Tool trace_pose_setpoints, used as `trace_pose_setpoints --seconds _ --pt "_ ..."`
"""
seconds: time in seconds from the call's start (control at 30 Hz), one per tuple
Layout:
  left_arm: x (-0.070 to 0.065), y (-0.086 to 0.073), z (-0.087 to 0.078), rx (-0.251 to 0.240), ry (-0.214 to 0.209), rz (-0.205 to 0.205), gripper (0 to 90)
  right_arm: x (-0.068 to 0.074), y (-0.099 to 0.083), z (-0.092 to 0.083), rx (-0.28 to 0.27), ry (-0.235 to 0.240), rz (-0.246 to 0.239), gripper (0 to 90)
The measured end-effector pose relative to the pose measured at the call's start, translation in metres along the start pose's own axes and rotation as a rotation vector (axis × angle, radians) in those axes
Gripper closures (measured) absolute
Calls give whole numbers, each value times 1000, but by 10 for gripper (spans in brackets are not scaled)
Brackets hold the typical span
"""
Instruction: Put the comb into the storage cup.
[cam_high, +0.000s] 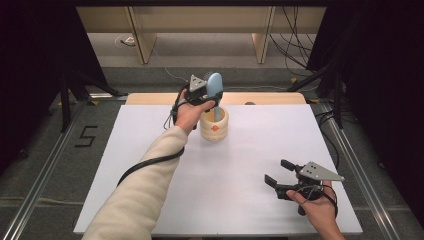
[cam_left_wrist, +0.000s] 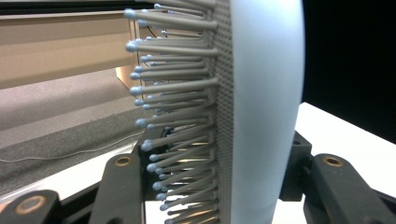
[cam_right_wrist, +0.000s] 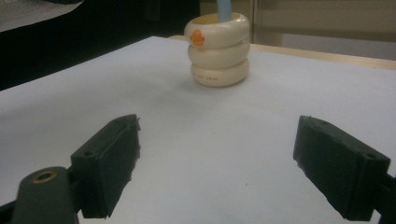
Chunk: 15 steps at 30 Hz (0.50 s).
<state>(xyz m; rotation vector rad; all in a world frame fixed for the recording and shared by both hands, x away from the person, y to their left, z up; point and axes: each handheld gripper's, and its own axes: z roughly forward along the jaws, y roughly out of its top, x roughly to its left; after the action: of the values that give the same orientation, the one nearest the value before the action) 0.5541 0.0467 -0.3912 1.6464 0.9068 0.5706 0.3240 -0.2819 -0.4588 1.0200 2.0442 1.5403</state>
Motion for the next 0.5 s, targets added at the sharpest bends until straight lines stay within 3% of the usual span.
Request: trace_pose_setpoints --seconds 0.5 --pt "2 -10 5 8 0 -42 491 0 0 0 1 3 -1 158"
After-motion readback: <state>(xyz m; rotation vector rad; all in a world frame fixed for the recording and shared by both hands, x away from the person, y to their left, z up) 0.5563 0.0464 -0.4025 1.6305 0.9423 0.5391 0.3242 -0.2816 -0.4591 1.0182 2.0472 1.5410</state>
